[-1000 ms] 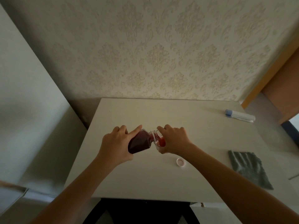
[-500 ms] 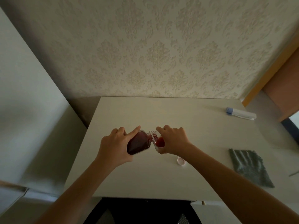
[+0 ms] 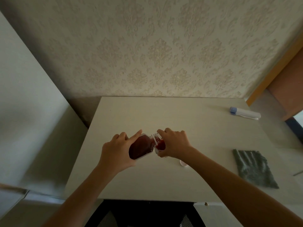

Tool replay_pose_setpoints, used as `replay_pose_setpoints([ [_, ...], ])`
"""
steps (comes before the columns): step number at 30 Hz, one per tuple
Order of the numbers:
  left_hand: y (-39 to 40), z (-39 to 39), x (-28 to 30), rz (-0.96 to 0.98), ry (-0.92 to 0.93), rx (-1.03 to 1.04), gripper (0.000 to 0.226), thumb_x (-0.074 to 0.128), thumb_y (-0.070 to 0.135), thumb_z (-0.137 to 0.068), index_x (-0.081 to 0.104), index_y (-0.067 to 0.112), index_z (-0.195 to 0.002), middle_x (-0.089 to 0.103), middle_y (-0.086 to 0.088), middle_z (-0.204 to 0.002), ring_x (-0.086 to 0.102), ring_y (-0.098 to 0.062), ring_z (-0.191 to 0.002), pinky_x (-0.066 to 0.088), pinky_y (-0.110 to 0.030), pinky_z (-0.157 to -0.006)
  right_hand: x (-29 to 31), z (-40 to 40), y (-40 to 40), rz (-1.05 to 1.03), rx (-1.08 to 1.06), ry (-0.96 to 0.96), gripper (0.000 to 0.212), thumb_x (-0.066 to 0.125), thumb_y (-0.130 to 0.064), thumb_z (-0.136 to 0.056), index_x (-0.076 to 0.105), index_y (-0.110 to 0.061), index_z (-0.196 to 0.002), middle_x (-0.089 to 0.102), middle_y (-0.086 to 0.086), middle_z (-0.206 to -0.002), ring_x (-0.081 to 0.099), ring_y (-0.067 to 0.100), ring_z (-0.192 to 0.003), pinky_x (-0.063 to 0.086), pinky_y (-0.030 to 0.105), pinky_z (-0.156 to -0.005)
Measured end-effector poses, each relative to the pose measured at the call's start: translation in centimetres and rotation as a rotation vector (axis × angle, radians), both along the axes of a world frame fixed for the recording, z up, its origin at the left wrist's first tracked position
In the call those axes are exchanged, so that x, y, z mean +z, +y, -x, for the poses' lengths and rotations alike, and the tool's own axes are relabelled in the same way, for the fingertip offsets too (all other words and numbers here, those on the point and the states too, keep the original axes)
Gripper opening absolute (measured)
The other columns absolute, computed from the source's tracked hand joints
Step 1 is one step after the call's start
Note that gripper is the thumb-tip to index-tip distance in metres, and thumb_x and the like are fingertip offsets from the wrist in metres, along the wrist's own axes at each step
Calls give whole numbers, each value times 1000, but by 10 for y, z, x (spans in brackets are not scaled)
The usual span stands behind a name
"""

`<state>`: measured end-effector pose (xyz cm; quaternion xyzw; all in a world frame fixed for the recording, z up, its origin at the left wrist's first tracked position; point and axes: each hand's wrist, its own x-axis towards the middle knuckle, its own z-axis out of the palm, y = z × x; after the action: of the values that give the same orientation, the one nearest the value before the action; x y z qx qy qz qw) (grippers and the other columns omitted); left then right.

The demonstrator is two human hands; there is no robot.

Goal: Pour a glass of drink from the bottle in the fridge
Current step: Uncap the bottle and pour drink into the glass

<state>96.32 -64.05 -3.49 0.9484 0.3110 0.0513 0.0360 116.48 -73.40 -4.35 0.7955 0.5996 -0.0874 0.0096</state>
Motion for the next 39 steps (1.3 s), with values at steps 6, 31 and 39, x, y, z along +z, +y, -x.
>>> replay_pose_setpoints([
  [6, -10, 1, -15, 135, -95, 122, 101, 75, 53, -61, 15, 45, -142, 54, 3, -107, 54, -14, -94, 52, -29, -69, -2, -2, -2, -48, -71, 112, 73, 63, -56, -70, 37, -25, -131, 55, 2, -117, 60, 26, -97, 42, 41, -87],
  [31, -39, -15, -124, 877, -718, 527, 85, 85, 9, -57, 35, 30, -122, 53, 17, -110, 57, -4, -99, 51, -29, -86, -121, 1, -15, 126, -309, 239, 76, 68, -51, -71, 30, -27, -133, 47, 4, -130, 57, 29, -106, 40, 46, -95],
  [39, -39, -10, -133, 904, -709, 556, 85, 85, 8, -57, 36, 32, -122, 54, 13, -111, 55, 9, -95, 49, -13, -75, -128, 3, -13, 134, -349, 249, 81, 70, -53, -70, 28, -26, -133, 45, 4, -131, 57, 30, -107, 42, 47, -93],
])
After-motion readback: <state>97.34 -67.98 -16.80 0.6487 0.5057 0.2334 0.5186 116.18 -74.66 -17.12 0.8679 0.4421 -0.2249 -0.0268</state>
